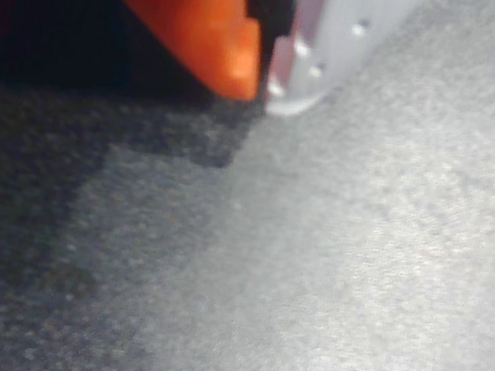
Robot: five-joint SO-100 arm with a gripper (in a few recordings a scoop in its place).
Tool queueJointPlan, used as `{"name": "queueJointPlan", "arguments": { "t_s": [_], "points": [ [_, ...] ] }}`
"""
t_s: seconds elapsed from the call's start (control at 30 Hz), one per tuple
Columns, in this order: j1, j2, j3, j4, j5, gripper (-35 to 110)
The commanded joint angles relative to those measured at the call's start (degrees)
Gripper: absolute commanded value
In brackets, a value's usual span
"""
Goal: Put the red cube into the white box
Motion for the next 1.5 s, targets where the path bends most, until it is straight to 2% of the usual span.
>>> {"name": "queueJointPlan", "arguments": {
  "t_s": [0.0, 0.33, 0.6, 0.8, 0.93, 1.17, 1.37, 1.47],
  "points": [
    [-0.5, 0.3, -0.4, 0.1, 0.3, 0],
    [-0.7, -5.0, -11.3, 3.0, 0.4, 0],
    [0.1, -32.9, -30.2, -1.6, 0.4, 0],
    [1.4, -50.3, -37.6, -10.5, 0.3, 0],
    [2.6, -63.5, -46.8, -12.7, 0.3, 0],
    [5.0, -73.2, -52.1, -17.9, 0.3, 0],
    [5.4, -76.7, -54.8, -18.4, 0.5, 0],
    [4.9, -76.8, -54.5, -18.4, 2.4, 15]
  ]
}}
